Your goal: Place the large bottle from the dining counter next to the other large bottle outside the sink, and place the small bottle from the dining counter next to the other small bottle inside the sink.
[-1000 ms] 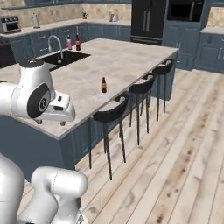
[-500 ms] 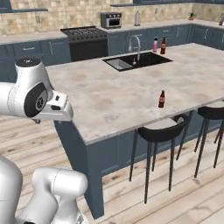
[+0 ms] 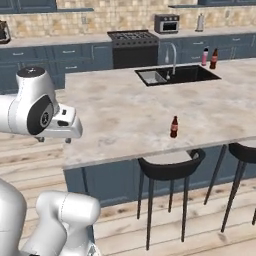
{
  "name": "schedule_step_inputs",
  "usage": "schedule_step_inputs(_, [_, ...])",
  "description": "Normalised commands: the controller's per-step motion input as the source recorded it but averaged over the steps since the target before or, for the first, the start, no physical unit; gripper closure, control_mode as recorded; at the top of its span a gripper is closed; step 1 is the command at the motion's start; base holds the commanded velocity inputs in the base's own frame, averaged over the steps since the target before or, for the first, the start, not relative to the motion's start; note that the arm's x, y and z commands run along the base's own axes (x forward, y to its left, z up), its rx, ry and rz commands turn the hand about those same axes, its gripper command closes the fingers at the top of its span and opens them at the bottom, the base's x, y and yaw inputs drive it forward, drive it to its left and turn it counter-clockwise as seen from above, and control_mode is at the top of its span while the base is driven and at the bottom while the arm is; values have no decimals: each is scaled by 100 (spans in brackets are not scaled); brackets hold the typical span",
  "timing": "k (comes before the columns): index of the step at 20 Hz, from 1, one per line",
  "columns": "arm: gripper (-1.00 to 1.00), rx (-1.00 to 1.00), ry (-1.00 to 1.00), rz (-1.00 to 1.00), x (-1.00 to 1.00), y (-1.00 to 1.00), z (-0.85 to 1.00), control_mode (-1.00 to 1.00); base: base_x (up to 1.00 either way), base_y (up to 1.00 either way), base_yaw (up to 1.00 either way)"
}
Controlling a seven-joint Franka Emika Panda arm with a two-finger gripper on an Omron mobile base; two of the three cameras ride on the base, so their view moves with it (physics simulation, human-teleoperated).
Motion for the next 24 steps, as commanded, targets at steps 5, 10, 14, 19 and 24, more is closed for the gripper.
schedule_step_inputs(5, [-100,0,0,0,0,0,0,100,37,-100,26])
schedule_step_inputs(10, [-100,0,0,0,0,0,0,100,19,-100,28])
schedule_step_inputs(14, [-100,0,0,0,0,0,0,100,13,-100,29])
schedule_step_inputs(19, [-100,0,0,0,0,0,0,100,15,-99,36])
schedule_step_inputs(24, [-100,0,0,0,0,0,0,100,39,-7,26])
